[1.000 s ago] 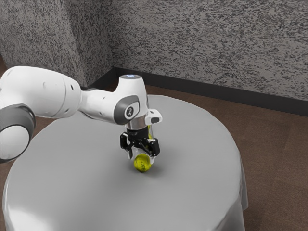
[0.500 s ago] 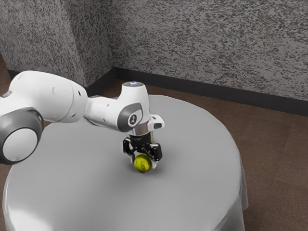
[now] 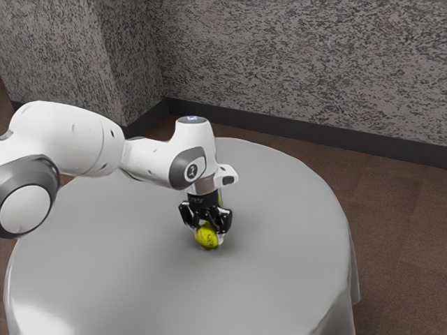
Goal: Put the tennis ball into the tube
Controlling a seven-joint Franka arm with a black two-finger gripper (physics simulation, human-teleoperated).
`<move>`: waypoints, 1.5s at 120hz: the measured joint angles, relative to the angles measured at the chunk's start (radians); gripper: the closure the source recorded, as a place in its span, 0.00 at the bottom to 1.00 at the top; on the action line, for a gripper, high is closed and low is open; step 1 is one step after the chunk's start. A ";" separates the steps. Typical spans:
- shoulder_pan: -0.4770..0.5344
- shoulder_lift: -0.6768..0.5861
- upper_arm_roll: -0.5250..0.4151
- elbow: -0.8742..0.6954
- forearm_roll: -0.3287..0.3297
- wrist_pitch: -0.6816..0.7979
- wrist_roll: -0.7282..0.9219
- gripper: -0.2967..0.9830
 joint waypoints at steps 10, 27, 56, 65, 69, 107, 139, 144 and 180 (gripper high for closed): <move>-0.002 -0.056 0.000 -0.025 0.002 -0.008 -0.004 0.50; -0.001 -0.213 0.001 -0.043 0.014 -0.086 -0.012 0.54; 0.006 -0.352 0.001 0.100 0.096 -0.273 -0.034 0.58; 0.008 -0.325 0.019 0.195 0.105 -0.336 -0.038 0.58; 0.010 -0.306 0.029 0.239 0.107 -0.362 -0.039 0.58; 0.065 -0.116 0.076 0.541 0.096 -0.503 -0.039 0.57; 0.098 -0.007 0.078 0.675 0.066 -0.530 -0.032 0.53; 0.103 0.001 0.079 0.682 0.063 -0.531 -0.031 0.52; 0.105 0.027 0.081 0.688 0.042 -0.505 -0.025 0.50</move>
